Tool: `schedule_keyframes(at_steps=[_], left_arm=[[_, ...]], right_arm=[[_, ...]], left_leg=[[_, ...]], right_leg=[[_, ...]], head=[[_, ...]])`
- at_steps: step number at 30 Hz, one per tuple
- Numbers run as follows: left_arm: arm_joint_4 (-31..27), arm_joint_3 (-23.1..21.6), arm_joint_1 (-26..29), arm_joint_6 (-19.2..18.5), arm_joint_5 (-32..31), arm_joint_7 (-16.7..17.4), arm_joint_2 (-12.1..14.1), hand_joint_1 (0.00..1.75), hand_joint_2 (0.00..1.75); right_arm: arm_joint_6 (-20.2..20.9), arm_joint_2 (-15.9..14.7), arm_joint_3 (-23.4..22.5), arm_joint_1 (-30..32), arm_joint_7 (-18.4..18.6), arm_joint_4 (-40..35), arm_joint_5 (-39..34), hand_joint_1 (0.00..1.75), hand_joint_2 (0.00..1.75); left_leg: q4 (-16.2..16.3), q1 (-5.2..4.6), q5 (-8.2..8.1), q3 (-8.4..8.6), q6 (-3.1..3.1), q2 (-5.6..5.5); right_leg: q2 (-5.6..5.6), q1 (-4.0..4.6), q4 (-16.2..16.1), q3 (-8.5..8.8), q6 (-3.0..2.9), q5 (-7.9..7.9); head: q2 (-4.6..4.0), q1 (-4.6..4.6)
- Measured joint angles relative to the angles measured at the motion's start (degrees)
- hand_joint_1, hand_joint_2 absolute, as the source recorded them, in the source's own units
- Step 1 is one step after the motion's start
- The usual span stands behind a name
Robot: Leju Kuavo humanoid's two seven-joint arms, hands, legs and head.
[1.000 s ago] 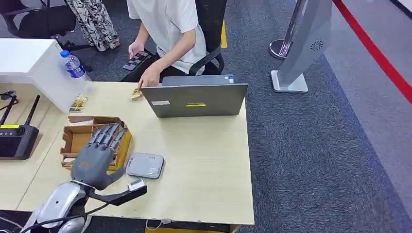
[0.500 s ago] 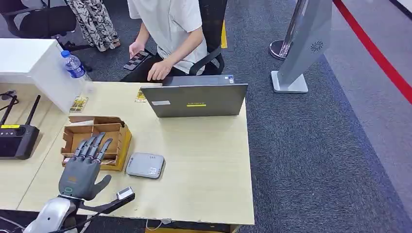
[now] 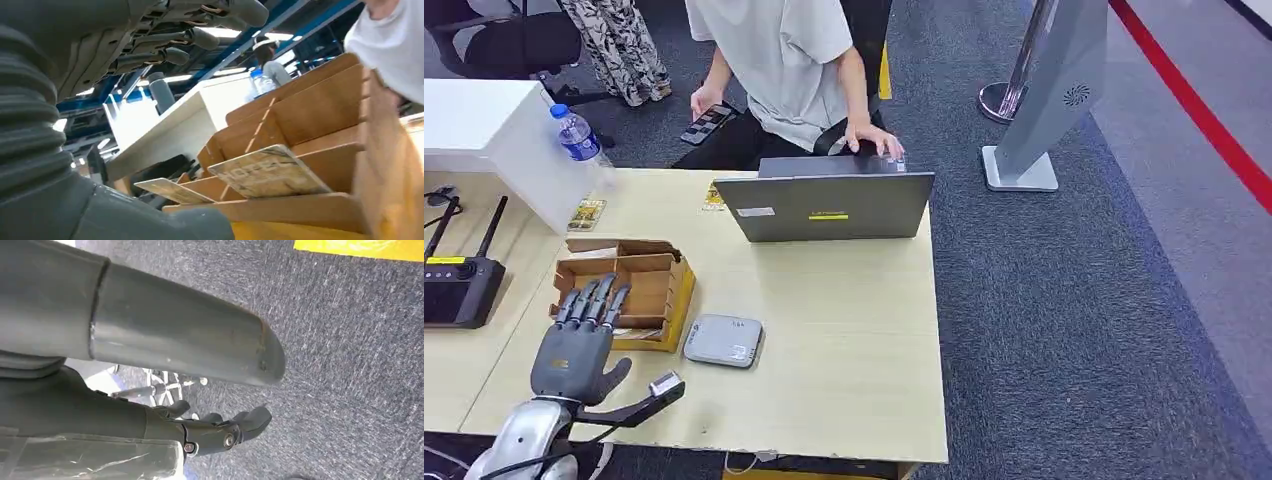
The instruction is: Pass the card to the sensor for recognition and then transmit it.
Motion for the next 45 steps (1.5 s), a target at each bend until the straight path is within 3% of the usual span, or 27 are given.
schedule_keyframes(at_steps=[12,20,31,45], left_arm=[[5.4,4.2,-2.7,0.0,-0.3,0.6,-1.0,0.0,1.75],[8.2,4.3,-3.6,0.9,-1.2,0.2,-1.7,0.0,1.75],[8.6,4.3,-4.0,5.5,-1.4,-3.7,-2.4,0.0,1.75],[8.6,4.3,-4.0,5.8,-1.1,-4.5,-2.5,0.0,1.75]], right_arm=[[0.2,0.0,-1.2,0.0,-0.2,-0.5,2.1,0.0,0.0],[0.2,0.2,-1.7,0.0,-0.3,-0.8,3.7,0.0,0.0],[0.2,0.7,-4.0,0.0,-1.2,-1.1,6.0,0.0,0.0],[0.3,0.9,-5.3,0.0,-1.3,-1.2,7.0,0.0,0.0]], left_leg=[[0.0,0.0,0.0,0.0,0.0,0.0],[0.0,0.0,0.0,0.0,0.0,-0.01],[0.0,0.0,0.0,0.0,0.0,-0.01],[0.0,0.0,0.0,0.0,0.0,-0.01]], right_leg=[[0.01,0.0,0.0,0.0,0.0,0.0],[0.0,0.0,0.0,0.0,0.0,0.0],[0.01,0.0,0.0,-0.01,0.0,0.0],[0.01,0.0,0.0,-0.01,0.0,0.0]], head=[[0.0,0.0],[0.0,0.02],[0.0,0.0],[0.0,0.0]])
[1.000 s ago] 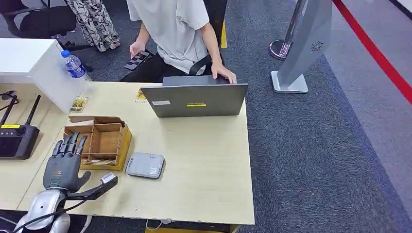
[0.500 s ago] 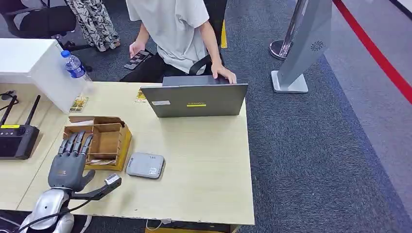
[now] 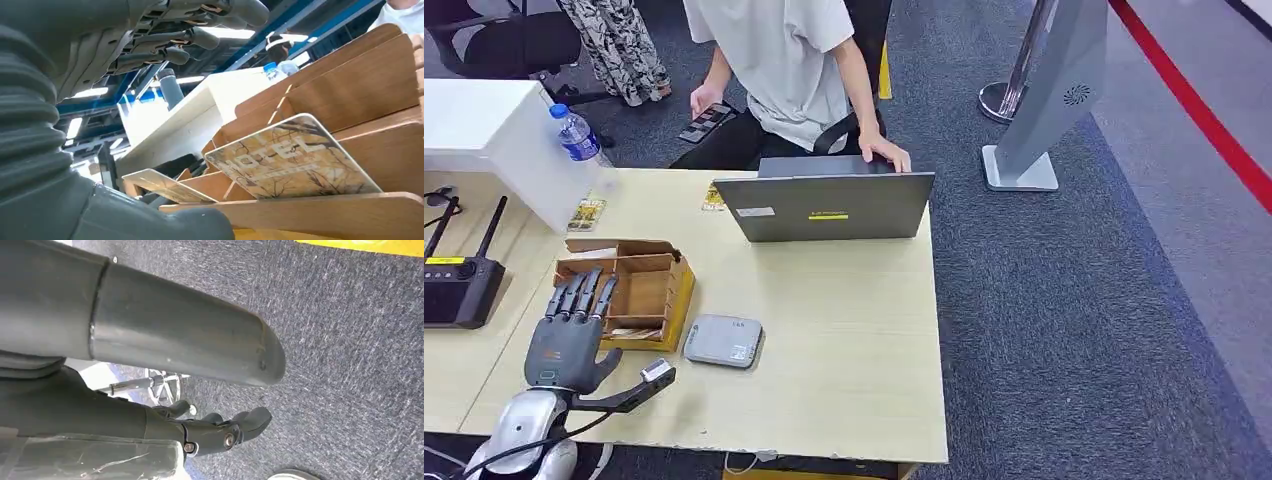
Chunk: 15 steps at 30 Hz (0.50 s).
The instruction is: Pass the card to the sensor for recognition and then transmit it.
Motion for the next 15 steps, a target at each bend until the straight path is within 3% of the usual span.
schedule_keyframes(at_steps=[15], left_arm=[[0.3,-0.8,0.2,1.0,0.4,-2.5,0.9,0.0,1.75]], right_arm=[[0.5,0.0,-1.7,-0.1,-0.8,-0.2,1.0,0.0,0.0]], left_leg=[[0.0,0.0,0.0,0.0,0.0,0.0]], right_leg=[[0.0,0.0,0.0,0.0,0.0,0.0]], head=[[0.0,0.0]])
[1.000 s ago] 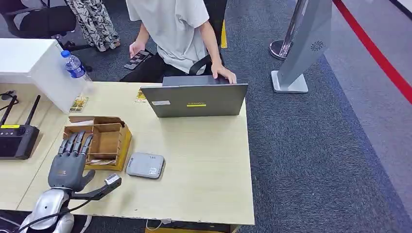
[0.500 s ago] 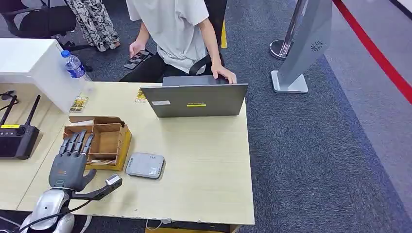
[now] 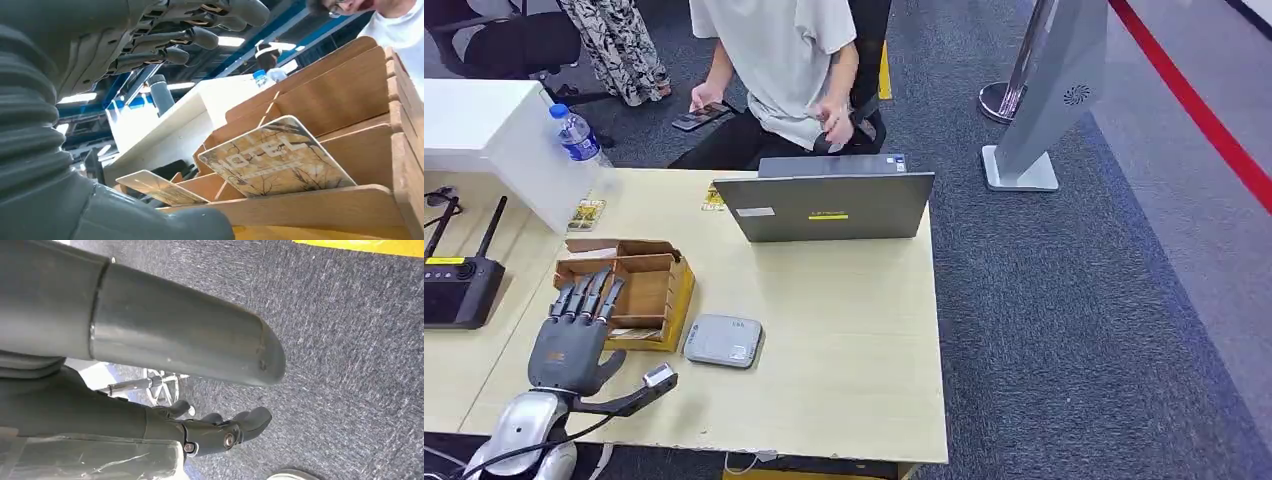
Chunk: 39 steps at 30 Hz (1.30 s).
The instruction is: Pass the card to the sensor for recognition and then transmit it.
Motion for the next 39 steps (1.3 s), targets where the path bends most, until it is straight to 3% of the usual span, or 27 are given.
schedule_keyframes(at_steps=[5,6,27,35,39], left_arm=[[0.0,-0.2,0.1,0.0,0.3,-0.3,0.5,0.0,1.75],[0.0,-0.2,0.1,0.0,0.3,-0.4,0.7,1.75,1.75],[0.0,-0.3,0.2,-6.4,4.2,-0.9,2.1,1.75,1.75],[-1.1,-0.3,0.6,-4.9,4.2,-0.2,2.1,1.75,1.75],[-5.3,-0.3,1.4,-4.2,4.4,0.3,2.1,1.75,1.75]], right_arm=[[0.2,0.0,-0.6,-0.1,-0.4,0.0,0.0,0.0,0.0],[0.2,0.0,-0.8,-0.1,-0.4,0.0,0.0,0.0,0.0],[1.2,0.3,-3.1,-0.2,-0.9,-0.7,1.7,0.0,0.0],[1.2,0.9,-4.7,-0.2,-1.0,-1.3,3.1,0.0,0.0],[1.2,1.2,-5.9,-0.1,-1.1,-1.7,3.8,0.0,0.0]], left_leg=[[0.0,0.0,0.0,0.0,0.0,0.0],[0.0,0.0,0.0,0.0,0.0,0.0],[0.0,0.0,0.0,0.01,0.0,0.0],[0.0,0.0,0.01,0.01,-0.01,0.0],[0.0,0.0,0.0,0.0,-0.01,0.0]], right_leg=[[0.0,0.0,0.0,0.0,0.0,0.0],[0.0,0.0,0.0,0.0,0.0,0.0],[0.0,0.0,0.0,0.0,0.0,0.0],[0.0,0.0,0.0,0.0,0.0,0.0],[0.0,0.0,0.0,0.0,0.0,0.0]], head=[[0.0,0.0],[0.0,0.0],[0.0,0.0],[0.0,0.02],[0.0,0.02]])
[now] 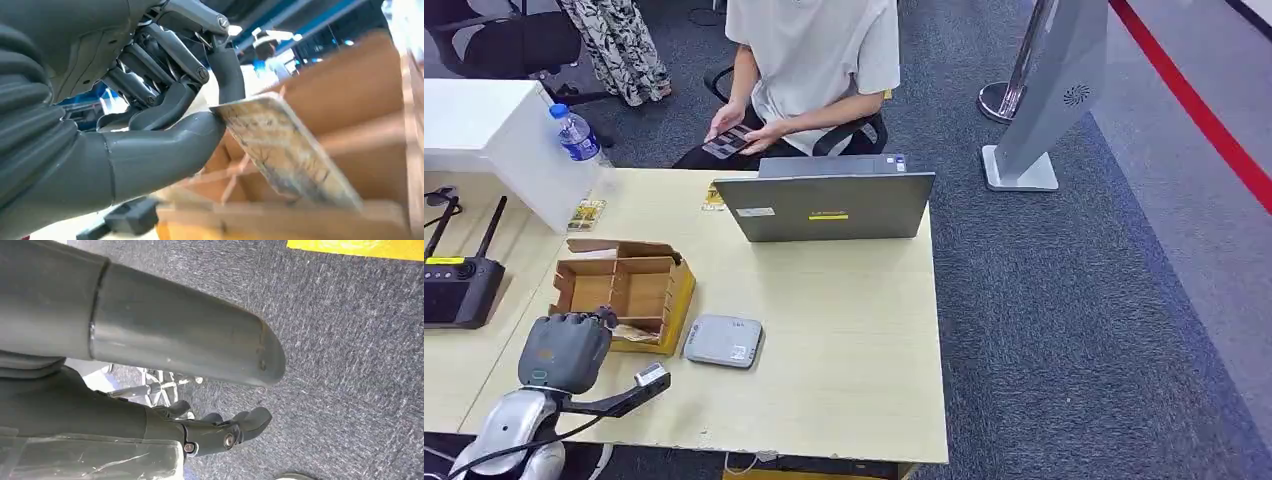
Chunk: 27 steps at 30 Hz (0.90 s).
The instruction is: Pass the card to the sensor for recognition and then transmit it.
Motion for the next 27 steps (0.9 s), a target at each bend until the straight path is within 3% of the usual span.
schedule_keyframes(at_steps=[8,11,14,17,21,27], left_arm=[[-16.2,-1.4,1.8,-5.1,3.4,-0.5,2.2,1.75,1.75],[-22.4,-3.8,1.5,-8.3,8.4,-1.3,4.1,1.75,1.75],[-27.4,-6.2,-1.6,-11.4,11.6,-0.8,5.9,1.75,1.75],[-30.3,-8.1,-8.8,-16.0,12.7,1.9,6.2,1.75,1.75],[-28.2,-10.4,-21.7,-20.7,7.3,8.7,4.5,1.75,1.75],[-11.0,-12.2,-38.1,-20.3,-0.8,12.8,0.9,1.75,1.75]], right_arm=[[0.9,1.3,-3.5,0.5,0.0,-2.0,1.6,0.0,0.0],[1.6,1.8,-5.1,0.7,0.0,-2.8,2.8,0.0,0.0],[1.9,2.1,-6.6,0.8,-0.4,-3.2,4.5,0.0,0.0],[1.8,2.3,-7.7,0.5,-1.1,-3.3,6.4,0.0,0.0],[1.2,2.4,-8.1,-0.3,-1.5,-2.8,9.8,0.0,0.0],[0.7,2.4,-8.0,-2.1,-1.6,-0.4,12.8,0.0,0.0]], left_leg=[[0.0,0.0,0.0,-0.01,0.0,-0.01],[0.0,0.0,0.0,0.0,0.0,0.0],[0.0,0.04,0.03,0.01,0.0,-0.04],[0.0,0.03,0.12,0.01,-0.03,-0.19],[0.0,0.02,0.27,-0.08,0.0,-0.23],[0.0,0.02,0.4,-0.05,-0.09,-0.09]], right_leg=[[-0.01,0.0,0.0,-0.02,0.0,0.0],[0.0,0.0,0.0,-0.02,0.0,0.0],[-0.05,0.04,0.0,-0.02,0.0,0.01],[-0.19,0.03,0.0,0.03,-0.03,0.05],[-0.21,0.03,0.0,-0.04,0.0,0.22],[-0.08,0.03,0.0,-0.07,-0.11,0.44]], head=[[0.0,-0.02],[0.0,-0.02],[0.0,0.02],[0.0,-0.02],[0.0,-0.07],[0.0,-0.02]])
